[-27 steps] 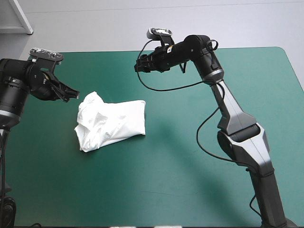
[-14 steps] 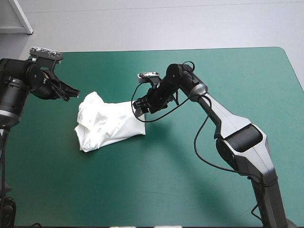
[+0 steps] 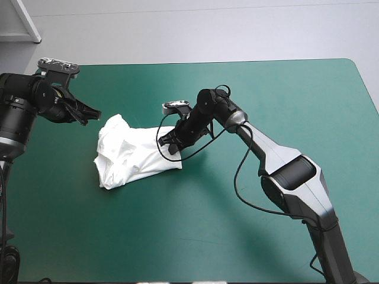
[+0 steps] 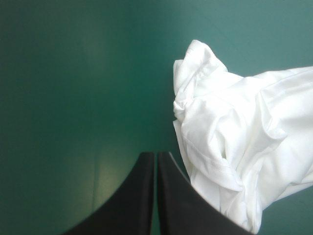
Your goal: Fold the cloth
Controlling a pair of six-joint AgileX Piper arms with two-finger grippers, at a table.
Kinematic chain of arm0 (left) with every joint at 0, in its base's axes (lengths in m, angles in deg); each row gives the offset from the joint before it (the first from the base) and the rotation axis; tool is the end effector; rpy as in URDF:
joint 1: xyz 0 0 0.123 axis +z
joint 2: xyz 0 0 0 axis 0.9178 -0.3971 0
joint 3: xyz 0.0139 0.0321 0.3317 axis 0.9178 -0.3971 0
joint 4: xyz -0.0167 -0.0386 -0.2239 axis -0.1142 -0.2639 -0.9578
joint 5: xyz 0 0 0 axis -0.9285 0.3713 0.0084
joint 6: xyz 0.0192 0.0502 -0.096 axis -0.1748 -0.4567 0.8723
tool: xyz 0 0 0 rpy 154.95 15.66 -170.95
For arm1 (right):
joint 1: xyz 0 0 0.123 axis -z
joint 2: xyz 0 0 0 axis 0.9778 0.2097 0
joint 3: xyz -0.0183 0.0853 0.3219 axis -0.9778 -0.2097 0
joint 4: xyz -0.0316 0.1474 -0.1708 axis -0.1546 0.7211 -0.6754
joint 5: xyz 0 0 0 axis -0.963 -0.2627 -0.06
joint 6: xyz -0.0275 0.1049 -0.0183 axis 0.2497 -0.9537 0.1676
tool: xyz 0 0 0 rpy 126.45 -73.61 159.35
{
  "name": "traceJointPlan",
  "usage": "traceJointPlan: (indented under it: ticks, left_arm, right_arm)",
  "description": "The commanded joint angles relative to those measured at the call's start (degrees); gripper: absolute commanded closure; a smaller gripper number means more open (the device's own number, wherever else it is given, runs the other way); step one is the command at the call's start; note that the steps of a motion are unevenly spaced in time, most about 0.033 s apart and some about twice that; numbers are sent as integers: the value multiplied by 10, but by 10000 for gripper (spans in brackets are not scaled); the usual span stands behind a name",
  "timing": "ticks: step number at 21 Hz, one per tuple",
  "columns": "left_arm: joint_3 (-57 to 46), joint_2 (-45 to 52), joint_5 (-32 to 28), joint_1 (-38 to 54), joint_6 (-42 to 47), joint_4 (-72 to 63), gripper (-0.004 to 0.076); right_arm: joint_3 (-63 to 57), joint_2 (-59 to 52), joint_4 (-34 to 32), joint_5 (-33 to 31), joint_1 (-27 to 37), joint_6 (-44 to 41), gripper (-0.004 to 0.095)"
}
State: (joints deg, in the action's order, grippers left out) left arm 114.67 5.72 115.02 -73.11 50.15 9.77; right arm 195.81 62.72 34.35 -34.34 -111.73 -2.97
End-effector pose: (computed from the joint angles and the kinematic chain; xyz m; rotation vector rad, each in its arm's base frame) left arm 0.2782 -0.0172 0.4440 0.2739 2.5160 0.1793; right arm 0.3951 0.3253 0.2635 -0.8179 2.7203 0.8260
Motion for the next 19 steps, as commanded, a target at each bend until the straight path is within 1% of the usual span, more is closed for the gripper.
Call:
traceJointPlan:
  ticks: [1,2,3,5,6,7,9,10,11,15,16,19]
  left_arm:
    - [14,22,-23,0,0,3,704]
    - [14,22,-24,0,-1,3,705]
    - [14,22,-26,0,-1,2,705]
    - [14,22,-27,0,-2,-6,705]
    - [14,22,-30,0,-2,-7,705]
    - [14,22,-31,0,-2,-7,704]
    - [14,22,-31,0,-2,-7,705]
    - [14,22,-31,0,-2,-7,704]
    - [14,22,-31,0,-2,-7,705]
    - [14,22,-27,0,-2,-7,704]
    - [14,22,-29,0,-2,-7,705]
    - [14,22,-30,0,-2,-8,705]
  right_arm:
    - [18,-40,-2,9,11,15,925]
    - [33,-40,-30,6,22,12,925]
    - [42,-40,-42,4,30,9,925]
    - [68,-40,-81,2,62,2,925]
    - [81,-40,-112,6,91,1,925]
    - [82,-40,-125,11,104,1,925]
    - [82,-40,-170,8,158,-17,925]
    - [82,-40,-216,-4,202,-46,925]
    - [81,-40,-247,-4,243,-79,925]
    - [81,-51,-242,-4,336,-112,925]
    - [81,-55,-244,-4,374,-112,925]
    - [81,-60,-239,-4,428,-116,925]
